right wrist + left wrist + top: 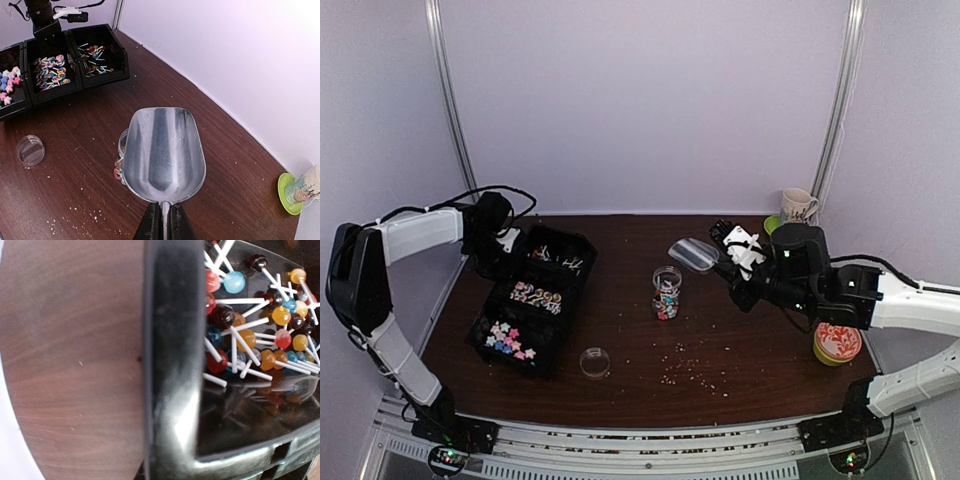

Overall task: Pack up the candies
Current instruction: Place the storage box at the center of the board.

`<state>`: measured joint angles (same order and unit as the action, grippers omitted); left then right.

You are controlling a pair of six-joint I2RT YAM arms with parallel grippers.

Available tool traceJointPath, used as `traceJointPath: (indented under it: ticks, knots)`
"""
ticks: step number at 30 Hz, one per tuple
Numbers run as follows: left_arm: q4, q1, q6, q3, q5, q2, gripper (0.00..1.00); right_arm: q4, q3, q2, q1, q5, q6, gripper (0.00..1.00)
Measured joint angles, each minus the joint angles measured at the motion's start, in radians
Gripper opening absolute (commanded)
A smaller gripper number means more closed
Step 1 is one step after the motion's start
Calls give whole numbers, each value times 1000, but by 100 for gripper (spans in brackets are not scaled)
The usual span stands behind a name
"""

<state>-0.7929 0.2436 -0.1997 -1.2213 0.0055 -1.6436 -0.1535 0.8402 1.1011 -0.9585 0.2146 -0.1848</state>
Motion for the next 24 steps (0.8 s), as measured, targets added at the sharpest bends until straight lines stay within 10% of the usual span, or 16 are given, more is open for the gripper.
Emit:
traceJointPath:
  ticks: [24]
  knots:
    - [-21,-98,54,-381,20,-390,0,360,-172,-12,8,229,-21,0]
